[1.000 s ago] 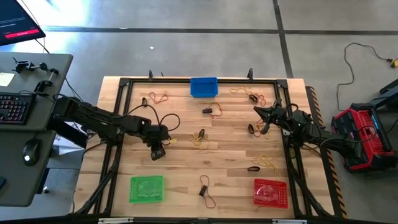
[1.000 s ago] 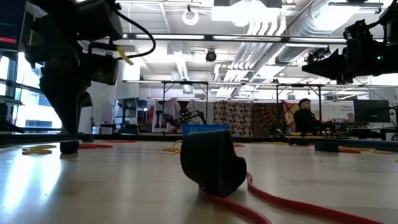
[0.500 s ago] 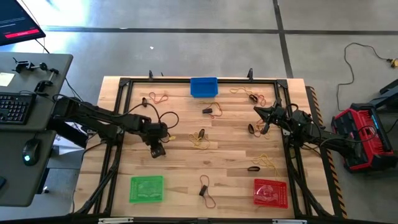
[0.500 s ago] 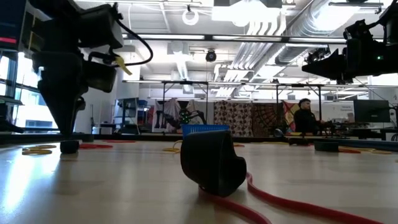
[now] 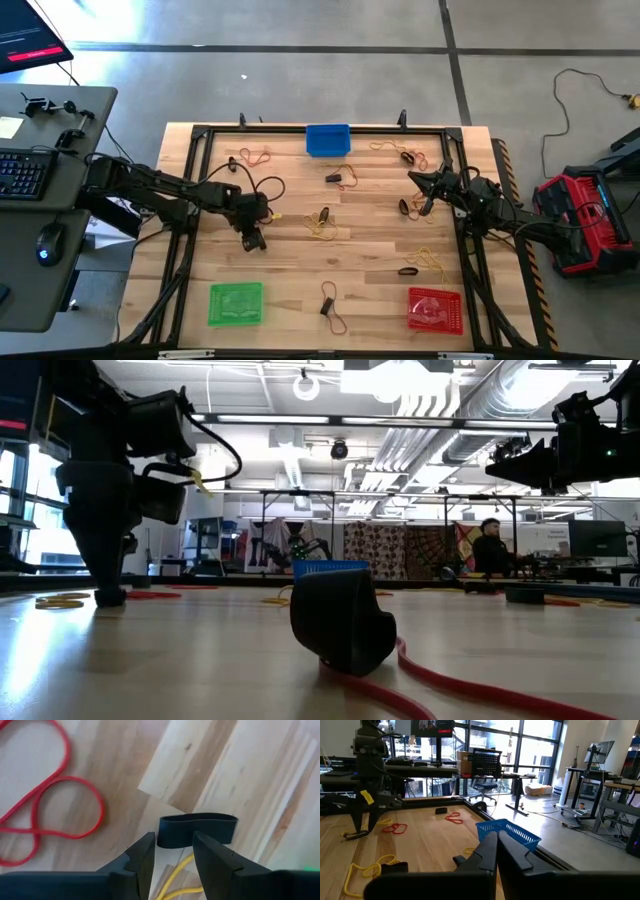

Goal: Sort rubber bands into baskets
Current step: Put the black rubber band into the blue basket, then put the yellow rubber band into the red basket

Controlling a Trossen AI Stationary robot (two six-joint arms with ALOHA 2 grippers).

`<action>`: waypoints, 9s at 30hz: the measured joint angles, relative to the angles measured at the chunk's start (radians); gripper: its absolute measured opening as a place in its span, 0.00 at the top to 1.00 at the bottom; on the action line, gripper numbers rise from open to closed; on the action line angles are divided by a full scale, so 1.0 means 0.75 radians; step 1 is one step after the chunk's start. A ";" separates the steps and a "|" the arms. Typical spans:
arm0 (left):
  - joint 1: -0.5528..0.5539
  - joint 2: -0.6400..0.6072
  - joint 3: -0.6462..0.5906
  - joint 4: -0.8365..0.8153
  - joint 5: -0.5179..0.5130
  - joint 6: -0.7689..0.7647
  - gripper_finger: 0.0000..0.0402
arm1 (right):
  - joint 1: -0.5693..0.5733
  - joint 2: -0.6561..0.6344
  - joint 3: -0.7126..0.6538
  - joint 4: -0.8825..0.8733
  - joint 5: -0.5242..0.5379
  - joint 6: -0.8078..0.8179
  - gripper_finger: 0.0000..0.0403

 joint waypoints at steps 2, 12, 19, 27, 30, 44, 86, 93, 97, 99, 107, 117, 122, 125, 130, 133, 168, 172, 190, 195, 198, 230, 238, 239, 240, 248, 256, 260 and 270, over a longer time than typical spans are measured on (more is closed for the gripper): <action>0.000 0.000 0.000 0.008 0.024 0.025 0.73 | 0.000 0.000 0.001 0.000 0.000 0.000 1.00; 0.006 -0.001 0.001 0.111 -0.020 0.079 0.98 | 0.001 0.000 0.000 0.000 0.000 0.000 1.00; 0.060 -0.045 0.079 0.119 -0.012 0.038 1.00 | 0.001 0.000 0.000 0.001 0.000 0.000 1.00; 0.213 -0.041 0.349 0.122 -0.046 0.024 1.00 | 0.001 0.000 0.000 0.000 0.000 0.001 1.00; 0.278 -0.008 0.442 0.121 -0.147 0.032 1.00 | 0.000 0.000 0.000 0.001 0.000 0.001 1.00; 0.521 0.413 0.985 0.068 -0.217 0.252 1.00 | 0.000 0.000 0.001 0.000 0.000 0.000 1.00; 0.808 1.321 2.020 -0.675 -0.306 0.828 0.89 | 0.000 0.000 0.000 0.000 0.000 0.000 1.00; 0.806 1.321 2.065 -0.690 -0.329 0.816 0.78 | 0.000 0.000 0.001 0.000 0.000 0.000 1.00; 0.806 1.314 2.099 -0.690 -0.352 0.791 0.77 | 0.000 0.000 0.001 0.001 0.000 0.000 1.00; 0.803 1.292 2.101 -0.688 -0.354 0.791 0.78 | 0.000 0.000 0.000 0.000 0.000 0.000 1.00; 0.779 1.167 2.103 -0.645 -0.372 0.789 0.92 | 0.000 0.000 0.000 0.000 0.000 0.000 1.00; 0.679 1.074 2.103 -0.471 -0.365 0.755 1.00 | 0.000 0.000 0.000 0.000 0.000 0.000 1.00; 0.628 1.057 2.103 -0.417 -0.361 0.718 1.00 | 0.000 0.000 0.000 0.000 0.000 0.000 1.00; 0.599 1.059 2.103 -0.411 -0.330 0.718 1.00 | 0.001 0.000 0.000 0.000 0.000 0.000 1.00; 0.541 1.059 2.103 -0.360 -0.333 0.719 1.00 | 0.000 0.000 0.000 0.000 0.000 0.000 1.00; 0.517 1.059 2.102 -0.314 -0.331 0.706 1.00 | 0.001 0.000 0.000 0.000 0.000 0.000 1.00; 0.331 1.023 1.776 0.000 -0.144 0.689 1.00 | 0.000 0.000 0.001 0.001 0.000 0.000 1.00; 0.323 0.956 1.637 0.120 -0.082 0.688 1.00 | 0.001 -0.002 0.000 0.001 0.000 0.011 1.00; 0.244 0.380 0.732 0.587 -0.007 0.580 1.00 | 0.002 0.004 0.000 0.156 -0.017 0.457 1.00; 0.194 0.227 0.563 0.627 -0.007 0.592 1.00 | 0.002 0.015 0.001 0.268 -0.021 0.555 1.00; 0.163 0.145 0.480 0.624 -0.007 0.594 1.00 | 0.002 0.035 0.009 0.289 -0.002 0.589 1.00; 0.112 -0.090 0.279 0.573 -0.015 0.546 1.00 | -0.404 1.598 1.248 -0.940 -0.097 0.554 0.74; 0.116 -0.090 0.279 0.535 -0.025 0.590 1.00 | -0.602 1.987 1.483 -1.123 -0.115 0.288 0.58; 0.120 -0.090 0.279 0.530 -0.024 0.590 1.00 | -0.623 2.026 1.504 -1.135 -0.125 0.254 0.57; 0.121 -0.090 0.279 0.527 -0.024 0.586 1.00 | -0.642 2.062 1.520 -1.141 -0.136 0.225 0.57; 0.122 -0.090 0.279 0.511 -0.026 0.593 1.00 | -0.754 2.271 1.553 -1.150 -0.227 0.093 0.57; 0.122 -0.090 0.279 0.511 -0.030 0.589 1.00 | -0.792 2.385 1.553 -1.036 -0.204 0.099 0.57; 0.122 -0.090 0.279 0.508 -0.030 0.580 1.00 | -0.792 2.412 1.553 -0.982 -0.153 0.102 0.57; 0.122 -0.090 0.280 0.506 -0.030 0.567 1.00 | -0.819 2.523 1.558 -0.949 -0.133 0.125 0.64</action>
